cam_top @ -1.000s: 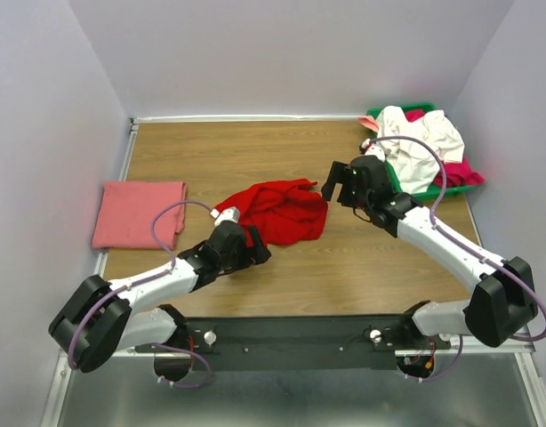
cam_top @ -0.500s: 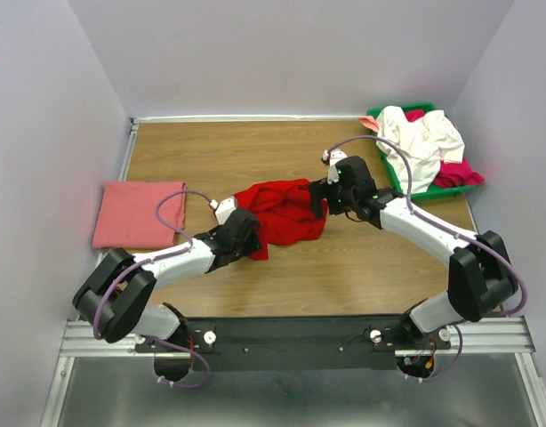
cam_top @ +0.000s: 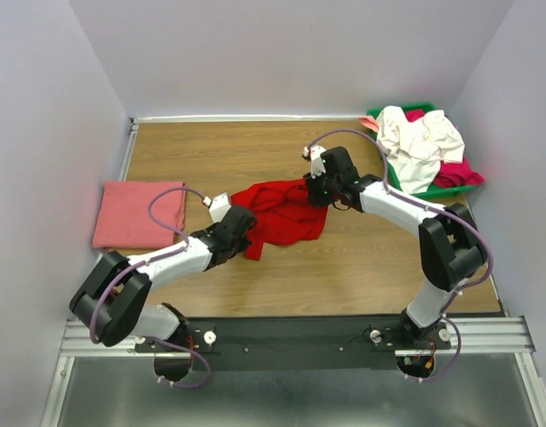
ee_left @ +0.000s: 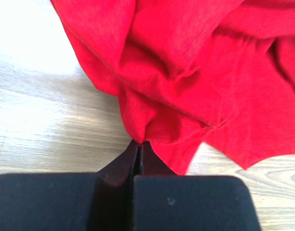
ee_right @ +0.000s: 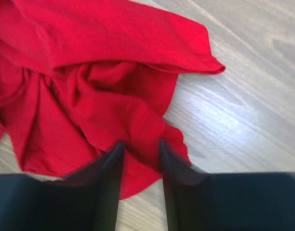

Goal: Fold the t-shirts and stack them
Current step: Flatten the tshirt out

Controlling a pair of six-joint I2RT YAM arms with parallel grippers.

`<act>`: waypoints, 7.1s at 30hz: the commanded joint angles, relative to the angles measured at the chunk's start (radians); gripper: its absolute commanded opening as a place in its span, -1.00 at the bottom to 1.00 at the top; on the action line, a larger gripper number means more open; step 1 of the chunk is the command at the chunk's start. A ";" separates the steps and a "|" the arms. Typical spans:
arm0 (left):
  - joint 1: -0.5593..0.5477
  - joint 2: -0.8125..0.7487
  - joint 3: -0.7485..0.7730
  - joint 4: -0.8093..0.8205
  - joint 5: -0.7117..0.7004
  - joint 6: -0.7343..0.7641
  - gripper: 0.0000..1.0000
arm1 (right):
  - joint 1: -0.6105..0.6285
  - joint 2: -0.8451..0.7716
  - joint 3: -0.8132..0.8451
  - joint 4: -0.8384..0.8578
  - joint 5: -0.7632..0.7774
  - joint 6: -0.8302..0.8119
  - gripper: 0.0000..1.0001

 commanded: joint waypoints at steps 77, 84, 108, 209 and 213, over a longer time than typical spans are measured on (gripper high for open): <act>0.107 -0.435 0.693 -0.274 -0.380 0.249 -1.00 | 0.003 -0.764 0.217 -0.187 0.813 0.295 -0.99; 0.439 0.079 0.671 -0.070 -0.098 0.352 -0.92 | -0.156 -0.258 0.220 -0.107 0.769 0.291 -0.87; 0.229 -0.138 0.161 0.088 0.154 0.314 0.97 | 0.044 -0.537 -0.506 0.218 0.043 0.621 1.00; -0.113 0.010 0.116 -0.483 -0.222 -0.131 0.33 | -0.144 -0.658 -0.829 0.059 0.519 0.841 1.00; -0.110 0.030 0.108 -0.467 -0.216 -0.117 0.19 | -0.143 -0.658 -0.829 0.050 0.525 0.841 1.00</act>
